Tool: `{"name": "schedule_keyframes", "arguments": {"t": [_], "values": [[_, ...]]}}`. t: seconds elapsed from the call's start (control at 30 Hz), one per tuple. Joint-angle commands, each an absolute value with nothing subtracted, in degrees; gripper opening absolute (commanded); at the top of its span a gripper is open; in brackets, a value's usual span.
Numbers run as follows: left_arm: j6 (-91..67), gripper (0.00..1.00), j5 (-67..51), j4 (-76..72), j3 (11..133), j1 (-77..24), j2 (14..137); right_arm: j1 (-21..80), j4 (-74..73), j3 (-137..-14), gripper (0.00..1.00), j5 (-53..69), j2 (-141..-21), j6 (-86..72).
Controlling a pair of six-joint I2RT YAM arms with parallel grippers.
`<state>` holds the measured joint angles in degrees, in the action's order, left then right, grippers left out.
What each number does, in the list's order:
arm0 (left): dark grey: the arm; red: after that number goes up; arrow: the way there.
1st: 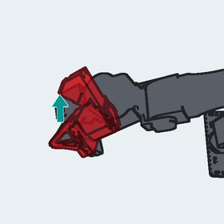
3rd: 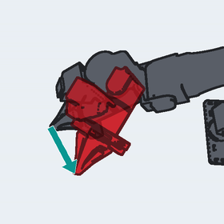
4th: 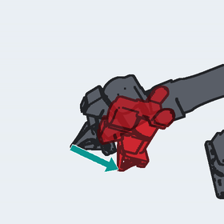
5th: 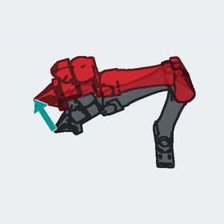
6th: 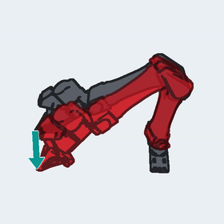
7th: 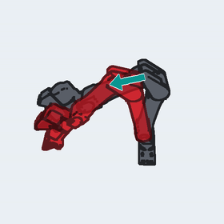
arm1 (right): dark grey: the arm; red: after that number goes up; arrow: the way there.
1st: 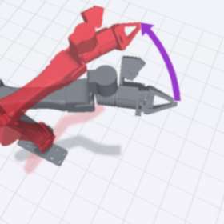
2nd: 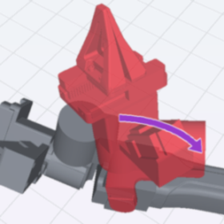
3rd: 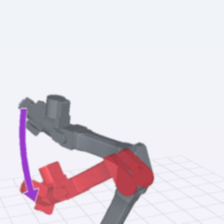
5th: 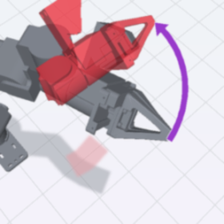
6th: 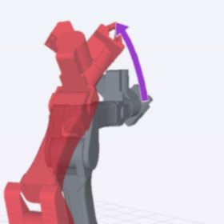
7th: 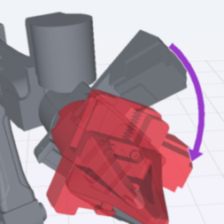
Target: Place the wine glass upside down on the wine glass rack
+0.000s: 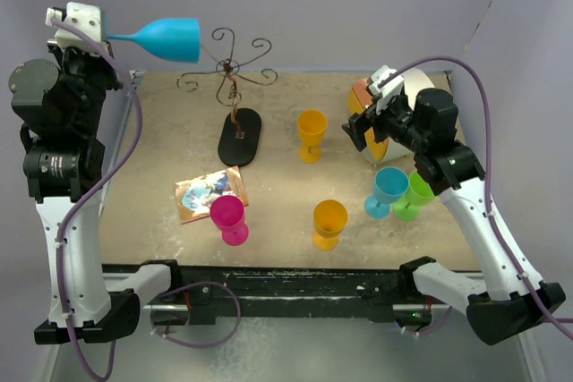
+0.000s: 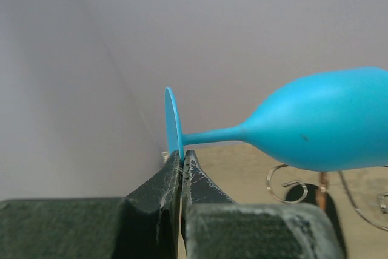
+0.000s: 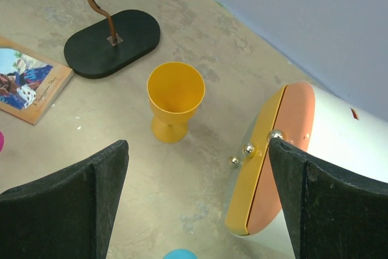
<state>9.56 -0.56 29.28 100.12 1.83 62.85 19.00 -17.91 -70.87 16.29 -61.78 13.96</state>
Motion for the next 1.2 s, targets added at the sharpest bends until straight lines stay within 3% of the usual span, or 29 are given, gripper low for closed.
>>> {"name": "schedule_keyframes", "arguments": {"t": [0.0,0.5,0.83,1.17], "values": [[21.0,0.0,7.4,26.5,102.2,2.5,62.8,17.3,-12.9,-70.3,1.0,18.9,-58.4,13.7],[51.2,0.0,12.7,17.9,88.8,2.4,66.1,16.0,-11.8,-67.9,1.0,19.2,-57.5,13.7],[68.8,0.0,-0.4,15.2,82.0,1.3,68.3,15.7,-11.7,-67.5,1.0,19.1,-58.6,14.0],[77.0,0.0,-10.0,18.1,83.5,-1.8,72.5,15.3,-11.9,-67.2,1.0,20.4,-58.8,13.9]]}}
